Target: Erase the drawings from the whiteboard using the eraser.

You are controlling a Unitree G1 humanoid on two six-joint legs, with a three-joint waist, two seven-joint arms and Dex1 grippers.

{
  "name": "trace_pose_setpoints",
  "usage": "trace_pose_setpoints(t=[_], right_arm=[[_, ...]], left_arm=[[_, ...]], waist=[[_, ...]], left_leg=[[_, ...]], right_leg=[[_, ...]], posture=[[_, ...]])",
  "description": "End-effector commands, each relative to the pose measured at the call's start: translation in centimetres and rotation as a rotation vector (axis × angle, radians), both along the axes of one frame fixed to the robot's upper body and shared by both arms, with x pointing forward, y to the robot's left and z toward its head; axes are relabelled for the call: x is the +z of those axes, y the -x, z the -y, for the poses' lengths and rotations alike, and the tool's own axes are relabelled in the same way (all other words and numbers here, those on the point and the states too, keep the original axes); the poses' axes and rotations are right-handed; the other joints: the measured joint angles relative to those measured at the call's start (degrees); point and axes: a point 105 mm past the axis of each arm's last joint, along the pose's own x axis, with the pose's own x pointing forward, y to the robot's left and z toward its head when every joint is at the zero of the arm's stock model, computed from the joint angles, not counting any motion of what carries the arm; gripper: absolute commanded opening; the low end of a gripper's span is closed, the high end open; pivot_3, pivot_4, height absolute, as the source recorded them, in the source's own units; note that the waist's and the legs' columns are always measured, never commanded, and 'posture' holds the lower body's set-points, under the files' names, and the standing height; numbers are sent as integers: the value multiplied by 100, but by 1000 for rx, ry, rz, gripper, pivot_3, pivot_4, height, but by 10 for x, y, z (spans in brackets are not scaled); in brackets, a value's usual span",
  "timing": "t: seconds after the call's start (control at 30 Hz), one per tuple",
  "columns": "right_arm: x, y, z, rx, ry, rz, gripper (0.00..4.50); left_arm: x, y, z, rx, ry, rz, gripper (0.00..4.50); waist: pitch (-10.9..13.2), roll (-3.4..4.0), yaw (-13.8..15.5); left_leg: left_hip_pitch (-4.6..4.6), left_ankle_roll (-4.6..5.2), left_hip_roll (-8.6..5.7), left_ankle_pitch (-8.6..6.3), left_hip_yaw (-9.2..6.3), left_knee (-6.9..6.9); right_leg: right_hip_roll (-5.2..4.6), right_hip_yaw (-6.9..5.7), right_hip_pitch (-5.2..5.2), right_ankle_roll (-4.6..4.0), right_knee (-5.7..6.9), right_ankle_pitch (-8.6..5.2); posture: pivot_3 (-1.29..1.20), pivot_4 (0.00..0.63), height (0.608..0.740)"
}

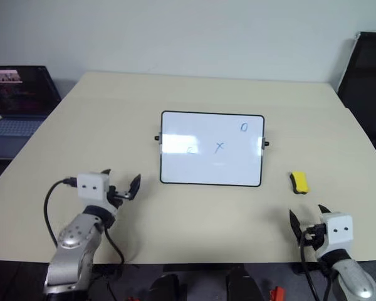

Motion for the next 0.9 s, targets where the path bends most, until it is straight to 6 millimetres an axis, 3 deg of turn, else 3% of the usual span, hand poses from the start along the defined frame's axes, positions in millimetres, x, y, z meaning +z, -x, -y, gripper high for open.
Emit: trace_pose_setpoints(t=[0.03, 0.13, 0.3, 0.43, 0.57, 0.77, 0.9], right_arm=[[16, -3, 4, 5, 26, 45, 4486], [17, -8, 8, -10, 47, 47, 4486], [26, -16, 5, 3, 94, 75, 4486], [23, -24, -4, 36, 77, 77, 4486], [37, -37, -4, 56, 54, 121, 4486], [55, -31, -10, 79, 11, 128, 4486], [65, -28, 2, 32, -66, 98, 4486]], left_arm=[[9, 6, 7, -1, 14, 41, 4500], [1, 14, 9, 6, 7, 21, 4500], [14, 16, 9, -37, -6, 70, 4500], [40, 11, -7, -62, -77, 171, 4500], [72, 8, 20, -360, -173, 236, 4500], [102, 1, 35, -635, -186, 233, 4500], [127, -5, 74, -851, -174, 224, 4500]], waist=[[0, -1, 1], [0, -3, -8], [2, -7, -14], [3, -8, -13], [4, -3, -11], [7, 5, 15], [9, 6, 54]], left_leg=[[0, 0, -1, 0, 0, 4], [18, -13, -4, -8, 1, 7], [27, -35, -7, -22, 0, 12], [28, -34, -8, -22, 0, 11], [25, -16, -8, -11, 1, 5], [9, -2, -3, -4, 3, -20], [-20, -1, 0, -3, -7, -10]], right_leg=[[-1, 0, -1, 0, 0, 0], [-5, 4, -11, -1, -9, 0], [-9, 5, -4, -1, -16, 0], [-10, 4, -3, -2, -17, 0], [-10, 4, -3, -2, -18, 0], [-9, -4, 10, -2, -32, 0], [-4, -15, 2, -1, -31, 0]], posture=[[0, 150, 740], [0, 150, 740], [0, 150, 740], [0, 150, 740], [0, 150, 740], [0, 150, 740], [0, 150, 740]])
